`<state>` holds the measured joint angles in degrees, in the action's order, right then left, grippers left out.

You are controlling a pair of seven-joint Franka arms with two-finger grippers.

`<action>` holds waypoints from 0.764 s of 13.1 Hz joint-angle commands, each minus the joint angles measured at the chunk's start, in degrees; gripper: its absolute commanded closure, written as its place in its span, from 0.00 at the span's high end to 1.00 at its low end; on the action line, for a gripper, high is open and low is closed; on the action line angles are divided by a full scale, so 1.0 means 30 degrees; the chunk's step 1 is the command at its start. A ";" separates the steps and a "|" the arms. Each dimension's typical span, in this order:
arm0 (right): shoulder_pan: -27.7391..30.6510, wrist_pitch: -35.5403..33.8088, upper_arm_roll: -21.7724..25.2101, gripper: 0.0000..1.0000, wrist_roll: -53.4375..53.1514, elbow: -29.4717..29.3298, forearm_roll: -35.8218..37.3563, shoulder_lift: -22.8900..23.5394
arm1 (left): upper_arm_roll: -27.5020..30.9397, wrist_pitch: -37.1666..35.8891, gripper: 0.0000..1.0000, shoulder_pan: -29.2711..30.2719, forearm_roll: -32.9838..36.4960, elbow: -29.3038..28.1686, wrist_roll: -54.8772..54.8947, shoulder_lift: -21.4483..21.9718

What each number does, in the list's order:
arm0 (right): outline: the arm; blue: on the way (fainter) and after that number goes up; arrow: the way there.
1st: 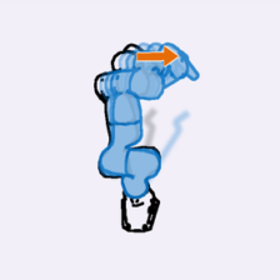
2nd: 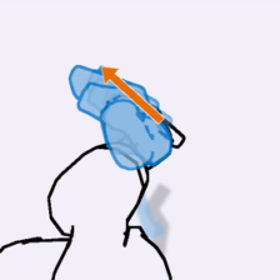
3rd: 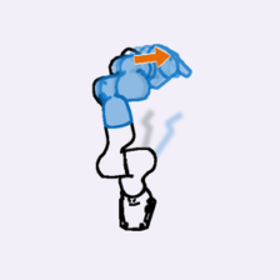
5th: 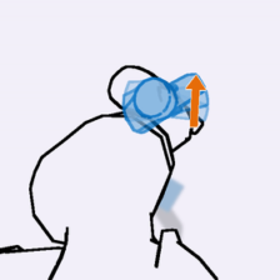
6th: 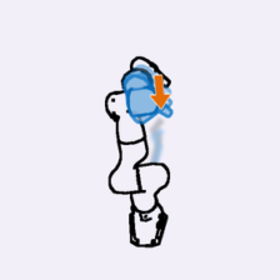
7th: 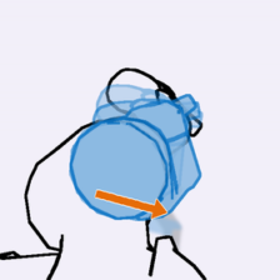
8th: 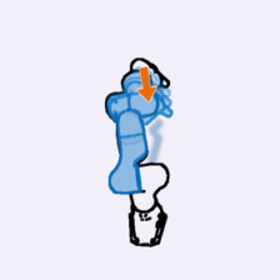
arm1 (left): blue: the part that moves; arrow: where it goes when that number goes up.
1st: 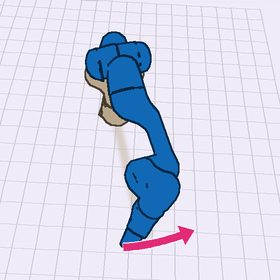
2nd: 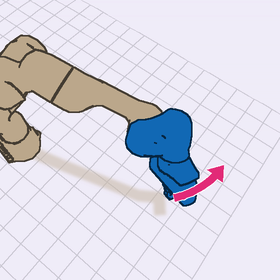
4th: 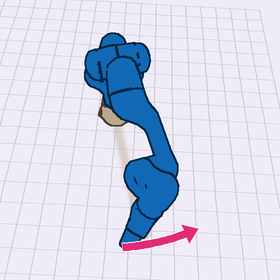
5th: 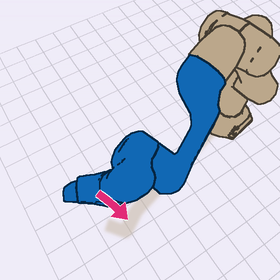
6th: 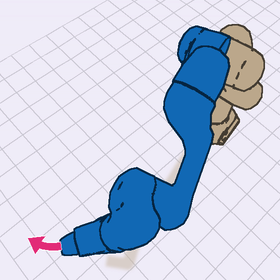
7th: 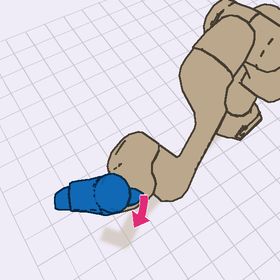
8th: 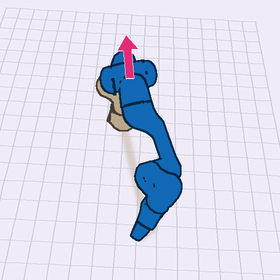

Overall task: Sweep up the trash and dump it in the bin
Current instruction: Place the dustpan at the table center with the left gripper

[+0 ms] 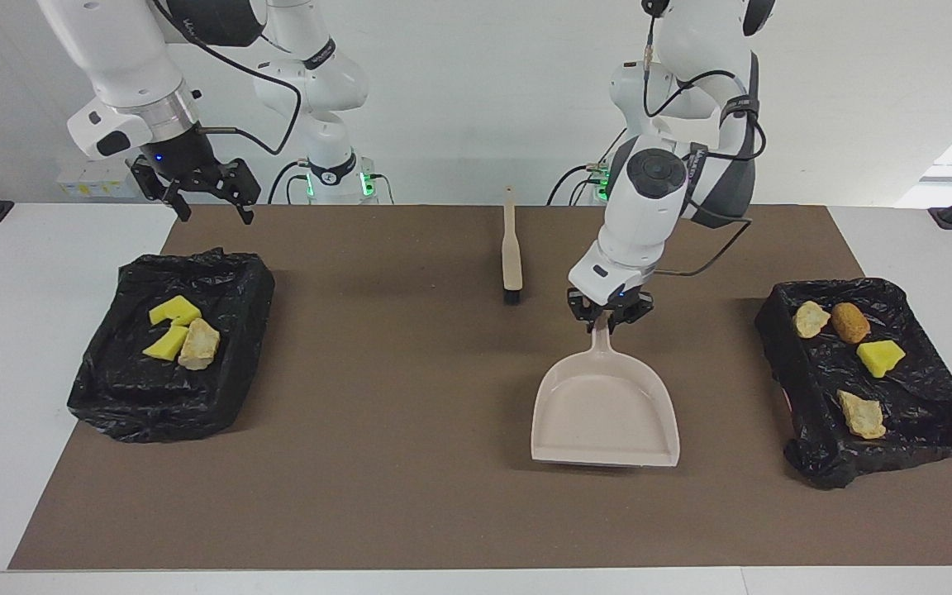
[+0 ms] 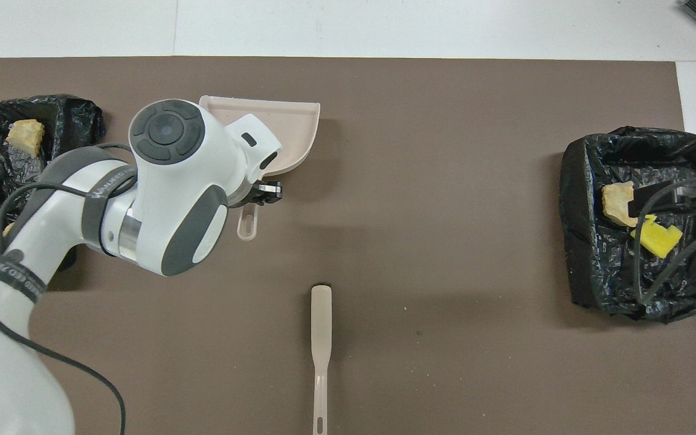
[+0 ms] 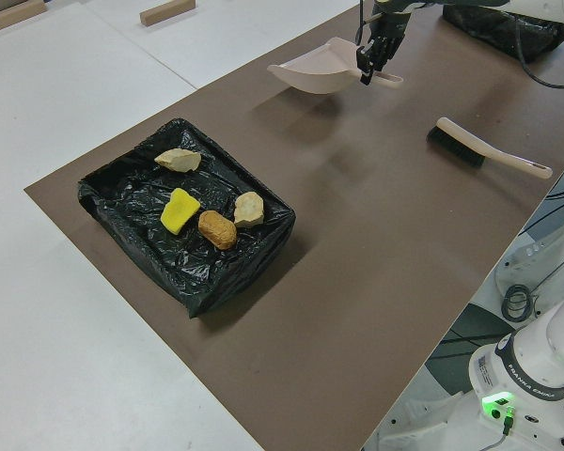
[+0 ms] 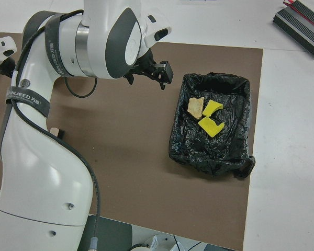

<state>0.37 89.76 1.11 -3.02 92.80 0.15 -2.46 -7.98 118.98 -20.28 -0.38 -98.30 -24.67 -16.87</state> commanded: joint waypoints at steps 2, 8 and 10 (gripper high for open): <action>0.0171 0.0080 -0.0077 1.00 -0.0079 0.0442 -0.0314 -0.0411 | 0.0375 0.2377 0.00 -0.1760 -0.1132 -0.0017 -0.1621 -0.0935; 0.0171 0.0080 -0.0076 1.00 -0.0079 0.0442 -0.0314 -0.0411 | 0.0375 0.3698 0.00 -0.3492 -0.1132 0.0042 -0.1621 -0.2373; 0.0171 0.0080 -0.0106 1.00 -0.0079 0.0442 -0.0314 -0.0411 | 0.0375 0.3379 0.13 -0.3551 -0.1132 -0.0075 -0.1504 -0.2403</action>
<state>0.37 89.76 1.11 -3.02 92.82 0.15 -2.46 -7.96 128.96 -30.21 -3.02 -98.31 -29.50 -24.28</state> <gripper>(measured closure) 0.000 0.678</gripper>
